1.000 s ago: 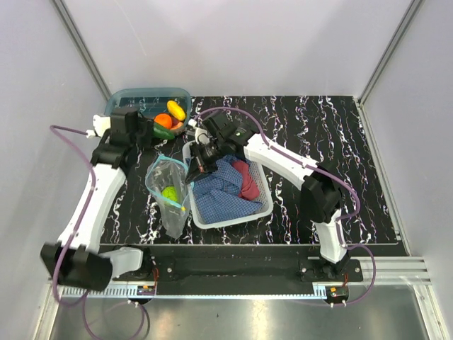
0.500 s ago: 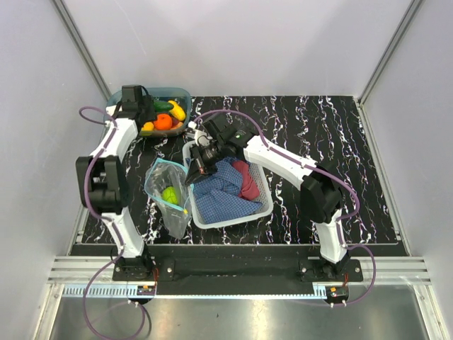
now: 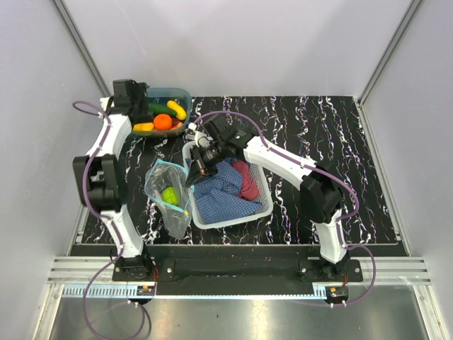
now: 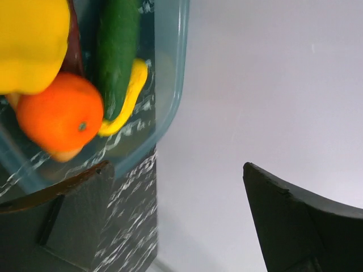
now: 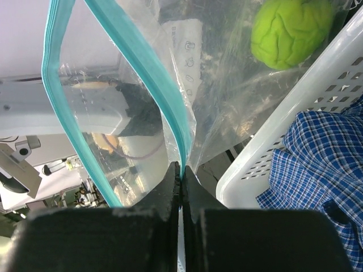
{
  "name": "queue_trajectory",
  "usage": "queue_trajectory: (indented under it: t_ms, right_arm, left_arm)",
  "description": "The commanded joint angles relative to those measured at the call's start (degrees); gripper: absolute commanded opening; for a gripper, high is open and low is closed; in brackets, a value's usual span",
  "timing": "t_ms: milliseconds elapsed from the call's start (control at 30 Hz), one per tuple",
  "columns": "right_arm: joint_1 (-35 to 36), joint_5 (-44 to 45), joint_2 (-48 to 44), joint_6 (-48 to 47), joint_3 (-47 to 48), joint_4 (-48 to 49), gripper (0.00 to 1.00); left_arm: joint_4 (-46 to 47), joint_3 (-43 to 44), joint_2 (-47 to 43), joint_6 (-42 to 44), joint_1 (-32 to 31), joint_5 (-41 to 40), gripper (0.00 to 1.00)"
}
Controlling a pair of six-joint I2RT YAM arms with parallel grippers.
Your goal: Open the zip-top bag and remove the fake food
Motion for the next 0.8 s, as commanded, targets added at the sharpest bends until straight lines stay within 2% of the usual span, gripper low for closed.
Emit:
queue_trajectory:
  t_ms: [0,33,100,233,333,367,467,700,767]
  right_arm:
    - [-0.46,-1.02,-2.69,-1.62,0.28,1.1,0.0]
    - [-0.46,-1.11,-2.69,-1.89,0.1,0.84,0.0]
    - [-0.64,-0.93,-2.86,-2.06,-0.25,0.66,0.0]
    - [-0.81,-1.02,-1.81,-2.5,0.89,-0.3,0.0]
    - [-0.73,-0.76,-1.63,-2.59,1.85,-1.0,0.0]
    - [-0.73,-0.58,-1.72,-2.77,2.03,-1.18,0.0]
    - [-0.73,-0.06,-1.81,-3.38,2.47,-1.89,0.0]
    - [-0.64,0.12,-1.72,-2.33,3.79,-2.06,0.0]
    - [-0.73,0.21,-1.9,-2.07,4.05,-2.15,0.0]
  left_arm:
    - [6.65,-11.92,-15.91,7.75,-0.86,5.25,0.95]
    - [8.94,-15.78,-21.95,8.71,-2.61,5.25,0.93]
    - [13.42,-23.68,-27.34,12.31,-3.85,6.73,0.91]
    - [12.92,-31.28,-41.47,21.45,-7.88,9.65,0.86]
    - [7.05,-33.4,-49.74,30.85,-11.57,9.3,0.79]
    - [0.76,-33.05,-51.35,35.66,-12.9,8.69,0.75]
    - [-9.62,-33.05,-56.36,40.87,-18.08,7.11,0.66]
    - [-24.69,-34.1,-62.17,49.06,-30.29,-1.32,0.29]
    - [-28.46,-33.49,-61.04,50.38,-32.41,-2.39,0.23]
